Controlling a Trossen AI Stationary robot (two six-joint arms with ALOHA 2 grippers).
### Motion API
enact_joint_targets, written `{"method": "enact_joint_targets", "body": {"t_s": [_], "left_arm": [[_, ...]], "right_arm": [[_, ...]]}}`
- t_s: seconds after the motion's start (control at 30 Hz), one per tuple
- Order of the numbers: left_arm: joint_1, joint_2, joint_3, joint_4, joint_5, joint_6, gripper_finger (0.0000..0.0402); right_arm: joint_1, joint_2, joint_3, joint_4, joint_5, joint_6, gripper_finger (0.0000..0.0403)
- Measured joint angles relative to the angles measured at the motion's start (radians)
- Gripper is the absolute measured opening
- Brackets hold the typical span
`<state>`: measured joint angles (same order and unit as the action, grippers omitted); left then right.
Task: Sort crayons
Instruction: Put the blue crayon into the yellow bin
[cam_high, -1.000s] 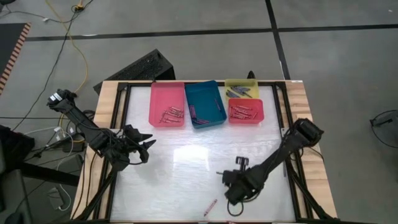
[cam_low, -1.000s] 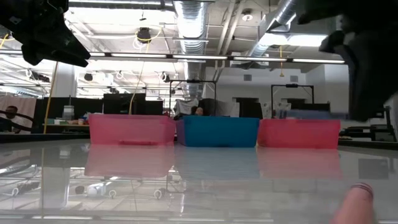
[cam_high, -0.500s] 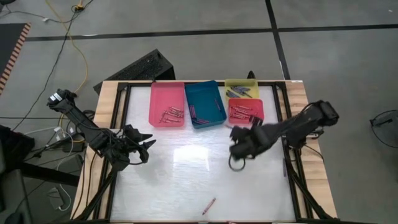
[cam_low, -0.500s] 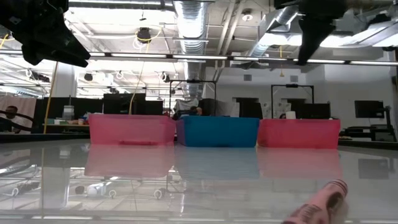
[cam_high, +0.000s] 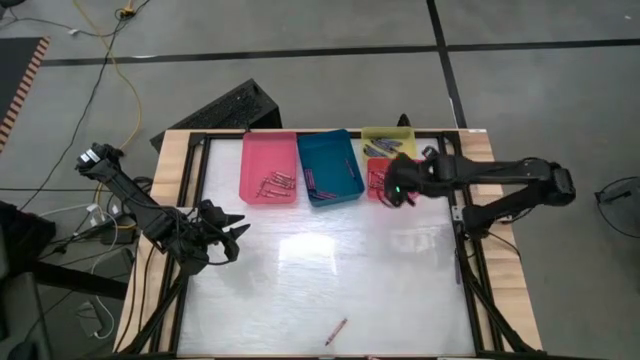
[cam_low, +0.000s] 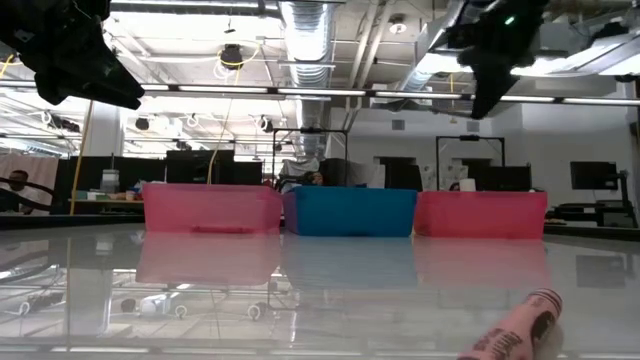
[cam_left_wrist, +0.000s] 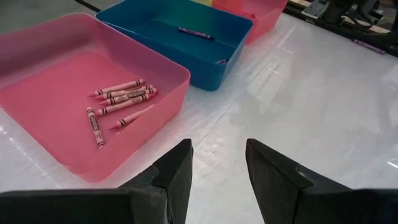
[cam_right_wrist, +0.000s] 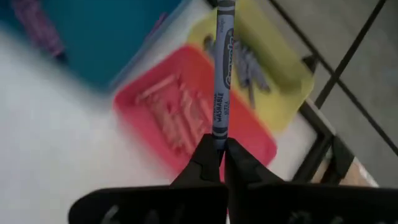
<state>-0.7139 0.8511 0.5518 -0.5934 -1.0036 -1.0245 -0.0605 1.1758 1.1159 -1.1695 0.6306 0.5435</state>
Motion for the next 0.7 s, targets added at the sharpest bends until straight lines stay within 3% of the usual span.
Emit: {"method": "enact_joint_targets", "body": {"t_s": [0.13, 0.3, 0.5, 0.7], "left_arm": [[0.0, 0.0, 0.0, 0.0, -0.001, 0.0, 0.0139], [0.0, 0.0, 0.0, 0.0, 0.004, 0.0, 0.0139], [0.0, 0.0, 0.0, 0.0, 0.005, -0.005, 0.0139], [0.0, 0.0, 0.0, 0.0, 0.012, -0.006, 0.0139]], "right_arm": [[-0.159, 0.022, -0.022, 0.154, -0.026, -0.171, 0.0003], [-0.368, 0.096, -0.046, 0.324, -0.169, -0.364, 0.0003], [-0.58, 0.185, -0.046, 0.426, -0.349, -0.437, 0.0003], [-0.676, 0.254, -0.045, 0.439, -0.398, -0.468, 0.0005]]}}
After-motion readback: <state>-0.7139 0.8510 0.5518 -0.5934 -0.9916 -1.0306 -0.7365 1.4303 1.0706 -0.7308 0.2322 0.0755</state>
